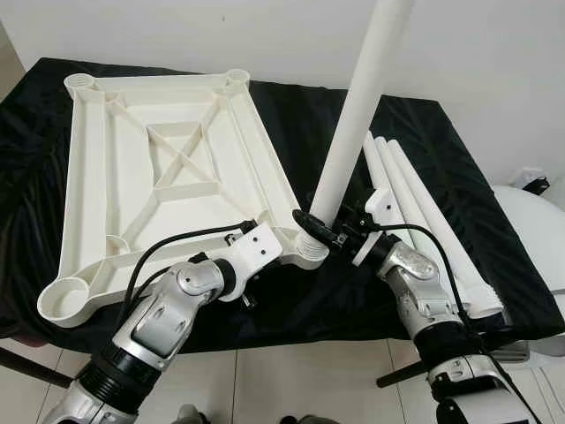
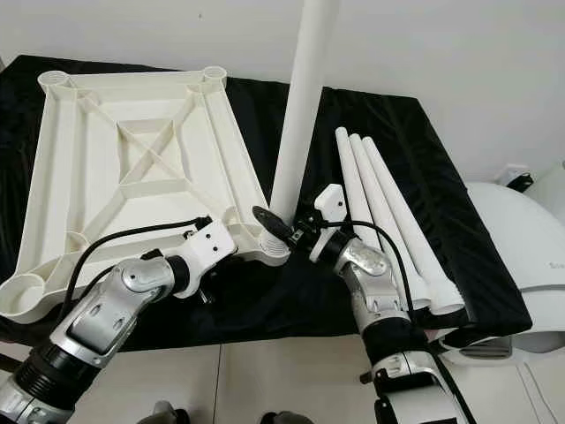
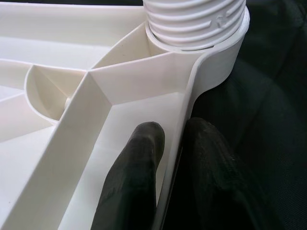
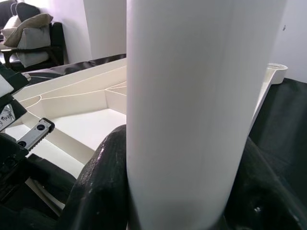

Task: Building children table

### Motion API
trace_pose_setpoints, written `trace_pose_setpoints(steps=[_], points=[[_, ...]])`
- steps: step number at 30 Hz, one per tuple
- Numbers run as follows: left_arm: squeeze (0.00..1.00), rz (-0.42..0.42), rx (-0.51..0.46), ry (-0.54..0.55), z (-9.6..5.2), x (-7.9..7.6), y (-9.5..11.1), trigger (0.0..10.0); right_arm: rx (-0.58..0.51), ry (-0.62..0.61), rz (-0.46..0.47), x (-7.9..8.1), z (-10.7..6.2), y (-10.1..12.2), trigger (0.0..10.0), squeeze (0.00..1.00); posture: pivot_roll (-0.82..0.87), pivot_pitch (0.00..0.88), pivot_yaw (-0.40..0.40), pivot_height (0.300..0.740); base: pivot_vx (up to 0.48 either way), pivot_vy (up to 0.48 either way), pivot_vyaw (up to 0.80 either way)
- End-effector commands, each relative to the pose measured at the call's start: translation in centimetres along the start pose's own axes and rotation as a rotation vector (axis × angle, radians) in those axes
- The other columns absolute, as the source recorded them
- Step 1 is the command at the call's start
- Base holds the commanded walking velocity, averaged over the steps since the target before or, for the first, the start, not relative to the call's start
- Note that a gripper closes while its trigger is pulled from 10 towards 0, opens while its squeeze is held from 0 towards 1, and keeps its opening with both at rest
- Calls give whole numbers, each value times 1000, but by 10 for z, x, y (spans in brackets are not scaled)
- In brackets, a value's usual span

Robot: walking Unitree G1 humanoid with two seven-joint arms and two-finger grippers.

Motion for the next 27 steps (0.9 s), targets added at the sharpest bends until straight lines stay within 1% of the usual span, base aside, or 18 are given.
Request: trace_pose_setpoints(steps=[1, 6, 16, 27], points=[[0, 38, -43, -42, -2, -10, 13, 10000, 329, 0, 118, 28, -44, -73, 10000, 0, -23, 129, -74, 740, 0, 0, 0], [0, 40, -43, -43, -2, -10, 13, 10000, 338, -10, 109, 28, -47, -75, 10000, 0, -26, 129, -72, 740, 0, 0, 0], [0, 34, -45, -40, -1, -11, 14, 10000, 331, -26, 103, 28, -47, -73, 10000, 0, -26, 131, -72, 740, 0, 0, 0], [0, -20, -63, -17, 2, -13, 17, 10000, 324, -73, 115, 32, -47, -72, 10000, 0, -30, 135, -69, 740, 0, 0, 0]])
Point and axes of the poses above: a point about 5 cm out from each wrist's last joint towards the gripper, its own z axis pointing out of the wrist towards the gripper, its own y axis along the axis of the wrist's last joint, x = y × z, the point moved 4 cm from there along z, pointing out of the wrist towards the gripper, and after that the axes turned 12 degrees about -z, right-handed, at the moved point
